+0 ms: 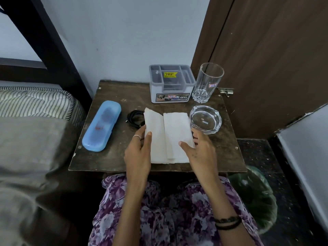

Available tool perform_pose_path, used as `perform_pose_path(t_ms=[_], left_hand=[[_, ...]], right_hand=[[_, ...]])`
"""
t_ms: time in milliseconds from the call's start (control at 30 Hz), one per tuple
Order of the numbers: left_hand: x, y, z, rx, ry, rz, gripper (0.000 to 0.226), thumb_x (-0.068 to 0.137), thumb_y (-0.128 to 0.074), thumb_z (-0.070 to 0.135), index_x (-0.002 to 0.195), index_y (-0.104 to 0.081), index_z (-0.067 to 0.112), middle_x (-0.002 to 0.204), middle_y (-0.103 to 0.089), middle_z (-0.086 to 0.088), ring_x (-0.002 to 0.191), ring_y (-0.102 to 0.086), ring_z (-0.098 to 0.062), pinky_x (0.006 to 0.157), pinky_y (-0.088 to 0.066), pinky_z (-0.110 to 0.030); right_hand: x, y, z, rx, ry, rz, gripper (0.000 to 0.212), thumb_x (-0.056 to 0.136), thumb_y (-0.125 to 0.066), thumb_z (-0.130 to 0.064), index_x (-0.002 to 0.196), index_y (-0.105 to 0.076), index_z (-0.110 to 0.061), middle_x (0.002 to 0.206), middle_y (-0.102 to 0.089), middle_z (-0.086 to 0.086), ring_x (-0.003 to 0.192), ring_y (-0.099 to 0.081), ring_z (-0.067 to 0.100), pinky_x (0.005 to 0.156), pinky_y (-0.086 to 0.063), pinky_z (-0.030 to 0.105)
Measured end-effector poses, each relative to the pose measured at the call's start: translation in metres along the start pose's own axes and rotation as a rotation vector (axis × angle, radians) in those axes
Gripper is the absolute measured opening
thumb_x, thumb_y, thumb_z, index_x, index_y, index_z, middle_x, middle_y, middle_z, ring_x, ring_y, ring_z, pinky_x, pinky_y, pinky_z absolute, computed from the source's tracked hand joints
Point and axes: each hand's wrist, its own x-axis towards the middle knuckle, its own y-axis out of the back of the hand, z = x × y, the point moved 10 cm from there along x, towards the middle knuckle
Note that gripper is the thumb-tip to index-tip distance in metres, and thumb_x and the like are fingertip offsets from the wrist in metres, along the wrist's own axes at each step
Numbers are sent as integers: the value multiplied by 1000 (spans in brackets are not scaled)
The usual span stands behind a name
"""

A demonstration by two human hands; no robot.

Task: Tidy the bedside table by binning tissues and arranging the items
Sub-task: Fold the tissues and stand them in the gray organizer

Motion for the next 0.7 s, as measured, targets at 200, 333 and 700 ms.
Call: perform_pose_path(t_ms=[200, 333, 700], left_hand=[[-2, 1, 14, 223, -122, 54, 37, 97, -39, 35, 118, -64, 16, 144, -44, 2, 135, -34, -8, 101, -34, -25], [-5, -8, 24, 312, -195, 3, 43, 97, -35, 38, 121, -62, 13, 152, -32, -2, 144, -13, -12, 119, -16, -37], [-23, -38, 34, 223, -187, -174, 41, 98, -32, 39, 131, -52, 25, 138, -49, 6, 128, -42, -6, 98, -34, -18]], right_hand=[[-1, 3, -1, 15, 12, 23, 48, 88, -61, -38, 131, -51, -19, 136, -51, 1, 121, -50, 17, 97, -40, 30], [-1, -1, 4, 149, -52, -18, 47, 88, -49, -54, 124, -57, -25, 132, -56, -5, 118, -52, 12, 97, -41, 30], [1, -3, 5, 397, -219, -100, 36, 81, -54, -63, 91, -66, -31, 103, -65, -18, 101, -55, 3, 87, -36, 29]])
